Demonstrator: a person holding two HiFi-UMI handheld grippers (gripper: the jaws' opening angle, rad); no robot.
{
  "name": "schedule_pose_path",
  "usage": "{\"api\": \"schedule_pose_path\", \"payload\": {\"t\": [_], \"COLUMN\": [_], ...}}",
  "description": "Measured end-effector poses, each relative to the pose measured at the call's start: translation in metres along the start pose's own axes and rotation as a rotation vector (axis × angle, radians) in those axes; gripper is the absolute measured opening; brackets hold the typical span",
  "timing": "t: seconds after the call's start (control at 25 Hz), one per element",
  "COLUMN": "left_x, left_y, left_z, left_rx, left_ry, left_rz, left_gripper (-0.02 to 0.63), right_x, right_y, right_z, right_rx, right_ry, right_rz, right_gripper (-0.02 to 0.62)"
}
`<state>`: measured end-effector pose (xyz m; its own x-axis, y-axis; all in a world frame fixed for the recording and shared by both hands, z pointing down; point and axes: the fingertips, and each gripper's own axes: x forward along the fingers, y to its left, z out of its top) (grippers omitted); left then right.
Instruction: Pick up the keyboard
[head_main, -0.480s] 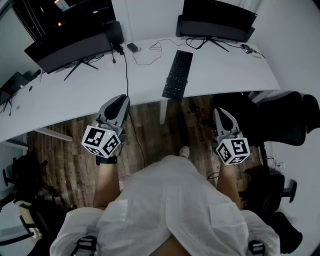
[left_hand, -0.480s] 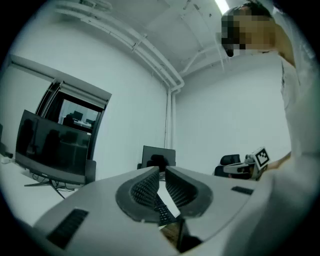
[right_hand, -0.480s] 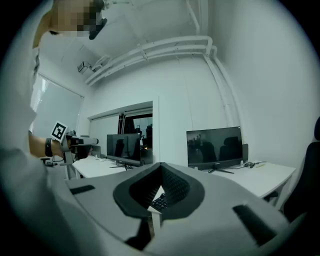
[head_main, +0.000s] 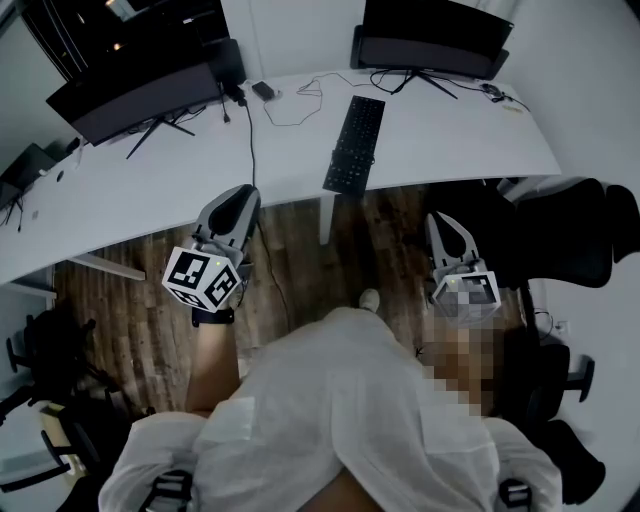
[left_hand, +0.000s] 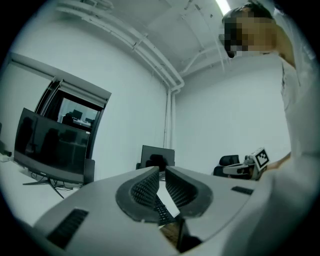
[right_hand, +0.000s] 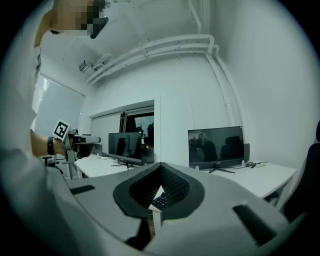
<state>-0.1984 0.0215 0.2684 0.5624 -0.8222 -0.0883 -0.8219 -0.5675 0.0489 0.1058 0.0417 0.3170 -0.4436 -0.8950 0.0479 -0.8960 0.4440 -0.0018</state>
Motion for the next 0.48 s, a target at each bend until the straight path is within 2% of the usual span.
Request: {"api": "schedule_pose_path", "payload": {"t": [0.2,0.48], "left_x": [0.003,0.01], "left_y": [-0.002,-0.004], "left_z": [-0.008,-0.028], "left_rx": [-0.001,-0.021], "left_ry": [0.023,0.066], "left_rz": [-0.007,-0.007], "left_gripper": [0.037,0.037], "right_x": [0.006,0.018], "right_y": [0.006,0.014], "right_z": [-0.008,-0.03], "right_rx": [0.048,0.029], "right_ry": [0.008,0.06], "right_rz": [0.064,0.103], "right_gripper": [0.002,0.005]}}
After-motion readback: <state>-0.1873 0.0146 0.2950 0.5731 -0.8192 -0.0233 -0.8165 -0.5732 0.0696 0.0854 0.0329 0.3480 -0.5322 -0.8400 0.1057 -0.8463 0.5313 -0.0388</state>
